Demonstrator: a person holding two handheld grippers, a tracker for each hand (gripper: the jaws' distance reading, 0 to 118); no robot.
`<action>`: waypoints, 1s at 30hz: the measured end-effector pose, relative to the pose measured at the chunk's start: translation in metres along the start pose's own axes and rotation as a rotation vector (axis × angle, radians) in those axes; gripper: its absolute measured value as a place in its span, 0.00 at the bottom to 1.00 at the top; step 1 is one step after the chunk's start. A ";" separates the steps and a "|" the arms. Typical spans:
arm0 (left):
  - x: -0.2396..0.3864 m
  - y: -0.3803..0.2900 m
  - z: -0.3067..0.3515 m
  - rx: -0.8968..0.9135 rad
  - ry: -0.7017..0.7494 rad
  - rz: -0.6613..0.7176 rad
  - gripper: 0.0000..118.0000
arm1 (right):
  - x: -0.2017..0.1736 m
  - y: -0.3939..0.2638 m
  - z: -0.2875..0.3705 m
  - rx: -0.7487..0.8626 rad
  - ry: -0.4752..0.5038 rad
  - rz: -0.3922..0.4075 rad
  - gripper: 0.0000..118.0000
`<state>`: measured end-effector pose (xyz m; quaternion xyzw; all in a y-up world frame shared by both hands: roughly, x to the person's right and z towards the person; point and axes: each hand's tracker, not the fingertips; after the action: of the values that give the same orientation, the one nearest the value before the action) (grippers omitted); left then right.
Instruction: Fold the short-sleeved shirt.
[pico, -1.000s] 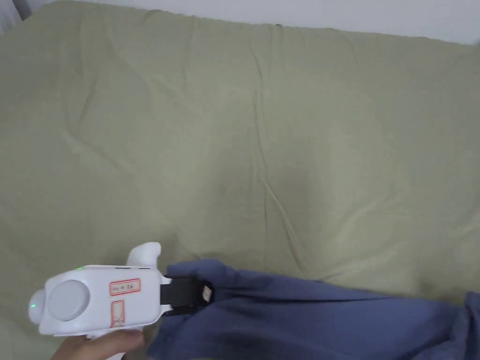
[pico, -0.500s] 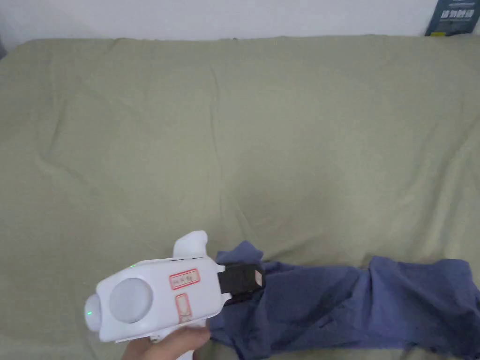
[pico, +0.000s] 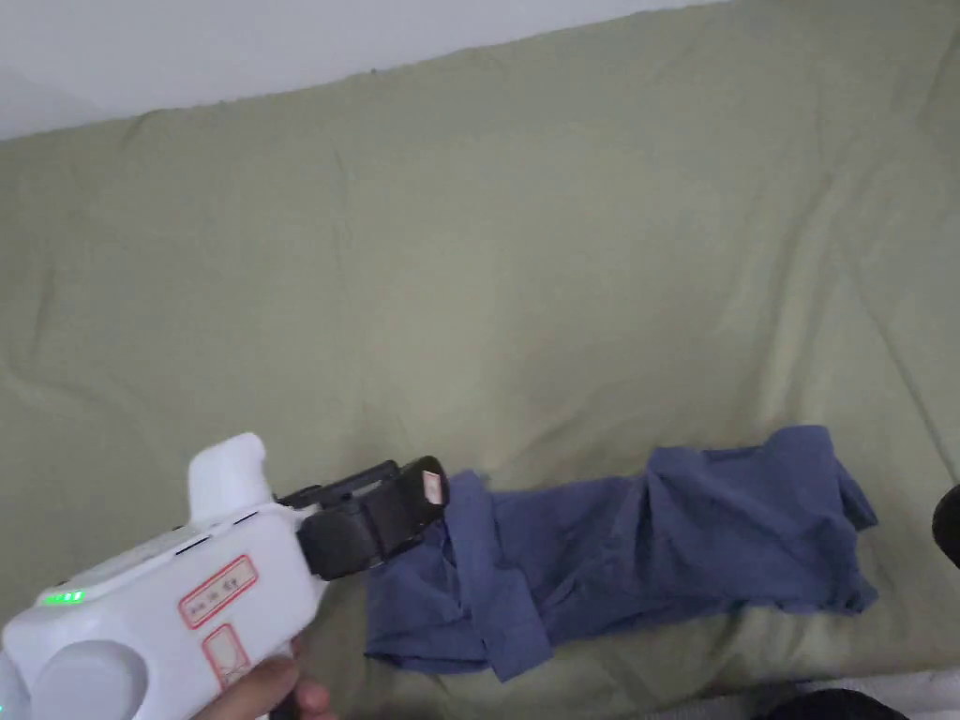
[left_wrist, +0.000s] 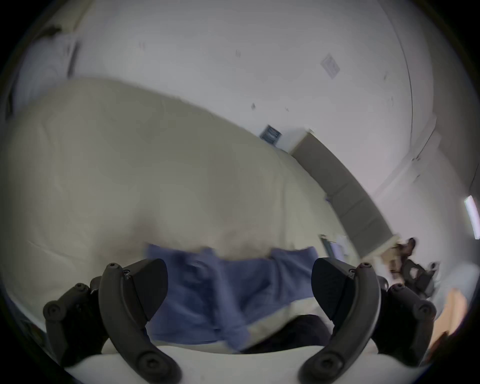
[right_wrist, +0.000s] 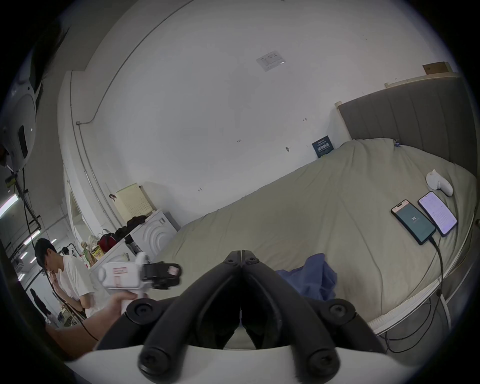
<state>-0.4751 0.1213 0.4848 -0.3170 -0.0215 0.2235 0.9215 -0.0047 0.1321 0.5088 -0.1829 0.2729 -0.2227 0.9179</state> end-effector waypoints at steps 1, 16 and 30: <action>0.005 -0.003 0.003 -0.007 0.107 -0.036 0.94 | 0.002 -0.001 0.001 0.001 0.000 -0.005 0.00; 0.098 -0.081 -0.156 -0.322 -0.022 -0.160 0.11 | 0.018 0.009 0.024 0.012 -0.085 0.006 0.00; 0.048 -0.066 0.025 -0.123 0.119 -0.294 0.11 | -0.022 0.013 0.014 -0.012 -0.031 0.196 0.00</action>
<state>-0.4097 0.1100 0.5393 -0.3789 -0.0265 0.0655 0.9227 -0.0095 0.1574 0.5232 -0.1642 0.2764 -0.1274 0.9383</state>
